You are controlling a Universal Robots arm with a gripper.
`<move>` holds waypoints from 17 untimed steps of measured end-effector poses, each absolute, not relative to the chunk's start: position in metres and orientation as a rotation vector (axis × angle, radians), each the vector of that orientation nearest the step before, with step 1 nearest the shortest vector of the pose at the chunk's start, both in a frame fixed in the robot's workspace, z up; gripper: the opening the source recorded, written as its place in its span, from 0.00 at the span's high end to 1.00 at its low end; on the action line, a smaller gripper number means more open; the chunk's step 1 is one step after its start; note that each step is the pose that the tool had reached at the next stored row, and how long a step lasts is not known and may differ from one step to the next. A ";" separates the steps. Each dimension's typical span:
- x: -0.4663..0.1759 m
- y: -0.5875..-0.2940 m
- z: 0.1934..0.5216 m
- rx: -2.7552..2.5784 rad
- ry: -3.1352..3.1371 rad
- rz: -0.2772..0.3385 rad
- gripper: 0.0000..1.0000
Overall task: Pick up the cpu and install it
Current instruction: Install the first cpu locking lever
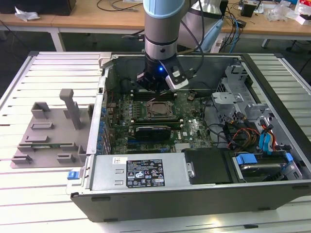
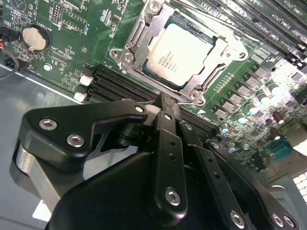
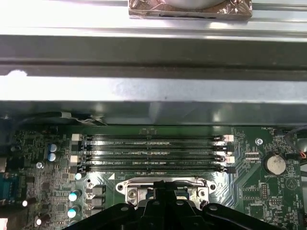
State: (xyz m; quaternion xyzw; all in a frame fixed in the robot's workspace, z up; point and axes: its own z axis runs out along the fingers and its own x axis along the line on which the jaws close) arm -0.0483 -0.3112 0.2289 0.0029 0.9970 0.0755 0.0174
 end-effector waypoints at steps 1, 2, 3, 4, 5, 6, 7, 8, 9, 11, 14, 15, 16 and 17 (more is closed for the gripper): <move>-0.048 -0.309 0.228 0.016 3.098 0.234 0.89; -0.048 -0.308 0.228 0.019 3.097 0.234 0.89; -0.048 -0.308 0.227 0.022 3.097 0.234 0.89; -0.048 -0.307 0.227 0.027 3.097 0.234 0.89; -0.048 -0.306 0.226 0.030 3.097 0.234 0.89; -0.048 -0.304 0.225 0.038 3.096 0.234 0.89; -0.048 -0.304 0.225 0.042 3.096 0.234 0.89; -0.048 -0.303 0.224 0.045 3.096 0.234 0.89; -0.048 -0.303 0.224 0.045 3.096 0.234 0.89; -0.048 -0.303 0.224 0.046 3.096 0.234 0.89; -0.048 -0.303 0.224 0.046 3.094 0.253 0.89; -0.048 -0.303 0.224 0.046 3.094 0.260 0.89; -0.048 -0.303 0.224 0.046 3.094 0.264 0.89; -0.048 -0.303 0.223 0.046 3.093 0.269 0.89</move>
